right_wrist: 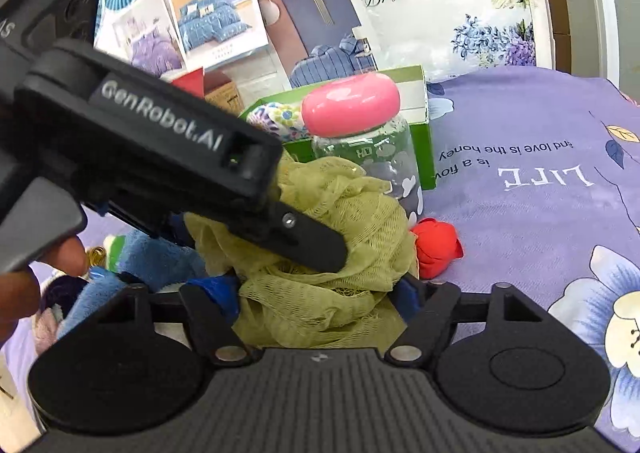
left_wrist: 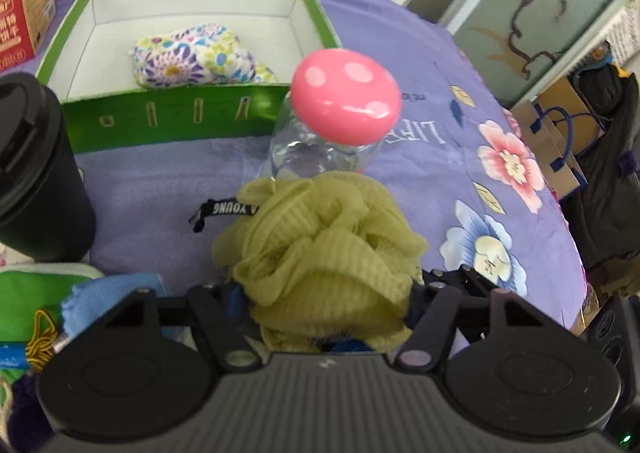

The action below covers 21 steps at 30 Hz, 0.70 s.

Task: Organize soft objects
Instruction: 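Grasp the green mesh bath sponge with the left gripper and lift it, then drop the green sponge into the green box with the left gripper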

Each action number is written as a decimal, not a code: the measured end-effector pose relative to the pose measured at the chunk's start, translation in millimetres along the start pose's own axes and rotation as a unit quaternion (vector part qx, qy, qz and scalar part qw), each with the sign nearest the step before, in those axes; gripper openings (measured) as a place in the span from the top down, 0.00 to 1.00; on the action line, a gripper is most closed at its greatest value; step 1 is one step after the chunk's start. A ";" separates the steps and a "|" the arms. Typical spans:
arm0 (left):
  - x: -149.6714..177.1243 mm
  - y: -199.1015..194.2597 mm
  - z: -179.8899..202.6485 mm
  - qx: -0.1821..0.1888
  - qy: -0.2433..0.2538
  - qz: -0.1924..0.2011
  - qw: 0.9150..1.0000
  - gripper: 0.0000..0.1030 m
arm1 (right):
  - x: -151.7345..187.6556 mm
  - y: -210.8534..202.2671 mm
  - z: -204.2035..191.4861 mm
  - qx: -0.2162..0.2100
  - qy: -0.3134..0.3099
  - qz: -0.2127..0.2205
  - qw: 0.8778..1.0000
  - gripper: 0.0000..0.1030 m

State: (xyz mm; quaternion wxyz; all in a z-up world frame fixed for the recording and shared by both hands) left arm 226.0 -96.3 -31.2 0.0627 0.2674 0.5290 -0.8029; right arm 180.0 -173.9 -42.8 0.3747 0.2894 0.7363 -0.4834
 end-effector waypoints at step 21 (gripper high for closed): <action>-149.9 -86.7 -6.4 -0.037 0.030 0.154 0.987 0.35 | -172.0 5.2 -26.6 -0.020 -0.144 0.073 0.987 0.46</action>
Point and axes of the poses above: each gripper's, at about its wrist camera, not at the fingertips, and y roughly the way its jaws point, z to its right, x to its underside, the point moved 6 cm from there along y, roughly the way its jaws point, and after that the axes turned 3 degrees about -x, right-handed, at the moved point
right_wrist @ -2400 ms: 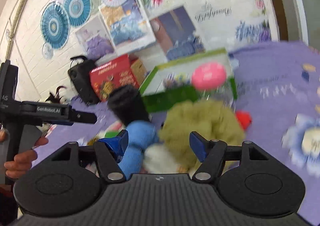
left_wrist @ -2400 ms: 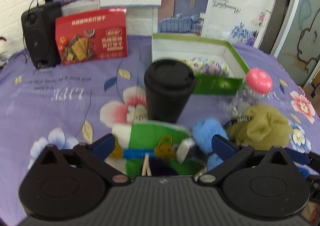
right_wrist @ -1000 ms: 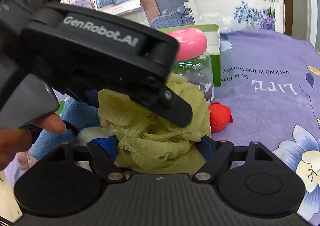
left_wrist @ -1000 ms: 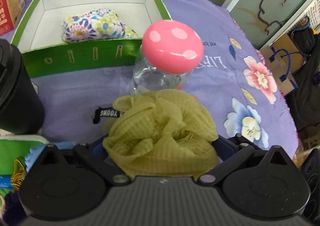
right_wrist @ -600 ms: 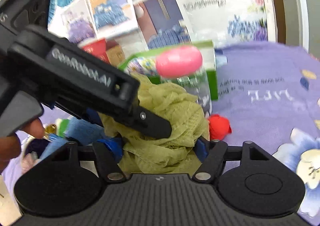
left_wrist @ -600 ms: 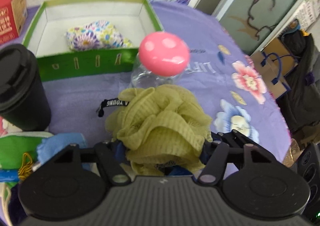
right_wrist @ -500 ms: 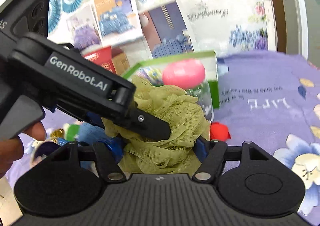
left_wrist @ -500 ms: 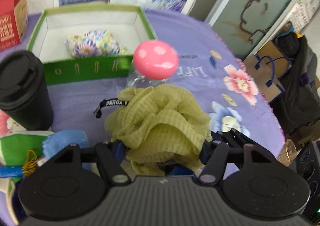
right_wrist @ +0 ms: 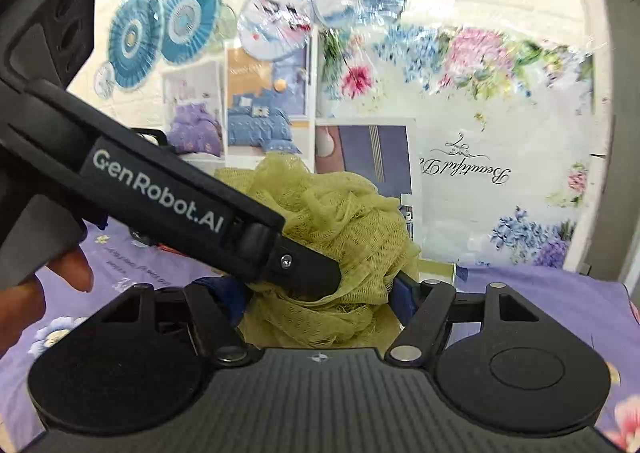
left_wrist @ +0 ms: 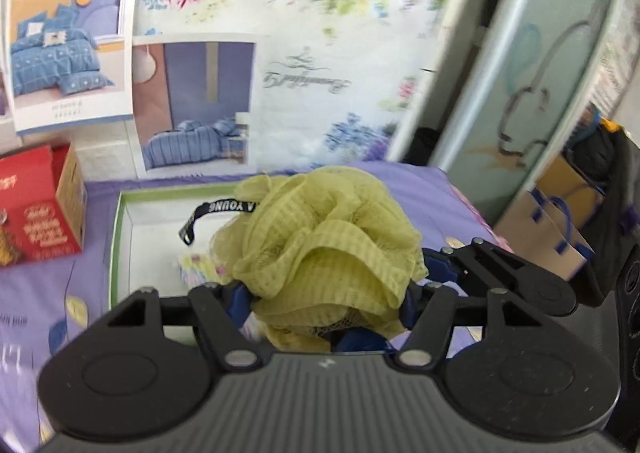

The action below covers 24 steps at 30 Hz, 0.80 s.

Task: Organize soft objects
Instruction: 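Drop the green sponge into the green box with the left gripper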

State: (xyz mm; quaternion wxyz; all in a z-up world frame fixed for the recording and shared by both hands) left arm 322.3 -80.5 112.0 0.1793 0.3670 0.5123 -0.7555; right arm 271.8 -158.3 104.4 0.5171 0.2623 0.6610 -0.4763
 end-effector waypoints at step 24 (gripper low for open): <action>29.4 -20.2 -63.9 -0.068 -0.047 0.009 0.997 0.05 | 22.1 -23.5 41.9 0.037 0.072 -0.004 0.997 0.43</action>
Point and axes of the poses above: each gripper's, at about its wrist camera, not at the fingertips, and y roughly the way its jaws point, z to its right, x to its underside, the point moved 6 cm from there along y, roughly the way its jaws point, and after that the axes turned 3 degrees about -x, right-handed, at the moved point
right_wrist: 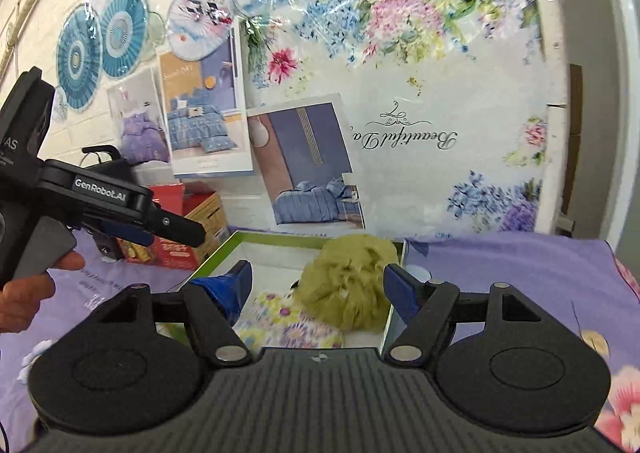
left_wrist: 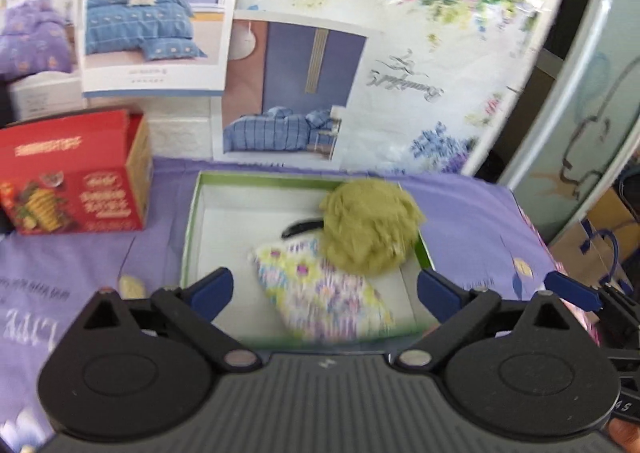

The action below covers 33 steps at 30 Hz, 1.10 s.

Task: Organize soft objects
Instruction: 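Drop the green sponge into the green box with the left gripper, then grasp the blue towel roll with the left gripper while the right grasps the red pom-pom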

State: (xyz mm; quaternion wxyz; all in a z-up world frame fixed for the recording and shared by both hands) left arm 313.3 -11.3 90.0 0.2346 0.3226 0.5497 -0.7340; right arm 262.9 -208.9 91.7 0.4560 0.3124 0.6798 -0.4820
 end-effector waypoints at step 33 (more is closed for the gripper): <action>164.4 -26.4 -18.6 0.037 -0.049 -0.150 0.987 0.05 | 148.9 -55.6 -138.4 -0.057 0.041 -0.091 0.993 0.42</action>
Point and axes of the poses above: each gripper's, at about its wrist camera, not at the fingertips, and y roughly the way its jaws point, z to its right, x to its underside, the point moved 6 cm from there along y, roughly the way its jaws point, and after that the axes turned 3 degrees about -x, right-handed, at the moved point
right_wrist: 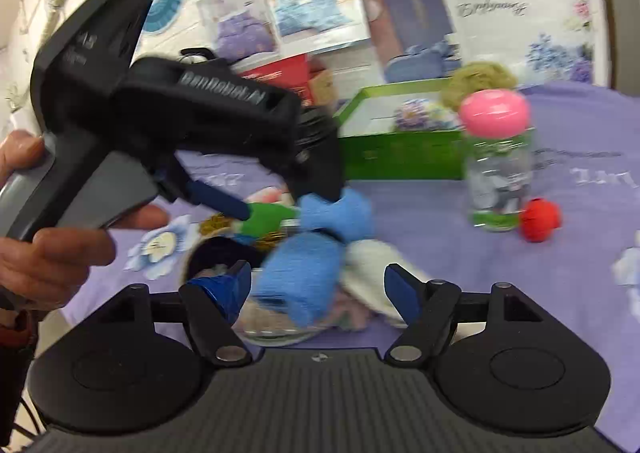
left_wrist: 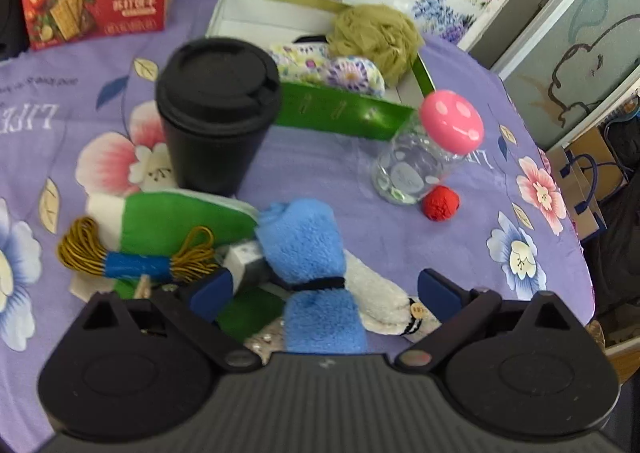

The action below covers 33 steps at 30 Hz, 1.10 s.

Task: Organize soft objects
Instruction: 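Grasp the blue towel roll with the left gripper while the right grasps the red pom-pom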

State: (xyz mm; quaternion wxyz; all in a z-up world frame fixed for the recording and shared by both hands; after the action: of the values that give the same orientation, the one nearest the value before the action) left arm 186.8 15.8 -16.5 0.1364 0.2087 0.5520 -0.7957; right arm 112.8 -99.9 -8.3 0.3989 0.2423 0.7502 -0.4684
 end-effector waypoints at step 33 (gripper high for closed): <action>-6.5 41.9 -0.2 -0.003 -0.033 -0.051 0.998 0.06 | -14.1 86.6 165.3 0.141 -0.031 -0.090 0.985 0.36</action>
State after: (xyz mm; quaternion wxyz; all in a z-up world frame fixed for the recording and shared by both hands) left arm 211.3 1.1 -47.8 0.1144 0.1535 0.5594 -0.8065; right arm 246.0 -209.5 -81.0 0.3398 0.2132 0.6825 -0.6110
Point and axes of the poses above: each gripper's, at about its wrist camera, not at the fingertips, and y roughly the way its jaws point, z to its right, x to its underside, the point moved 6 cm from there along y, roughly the way its jaws point, and after that the axes turned 3 degrees about -x, right-handed, at the moved point
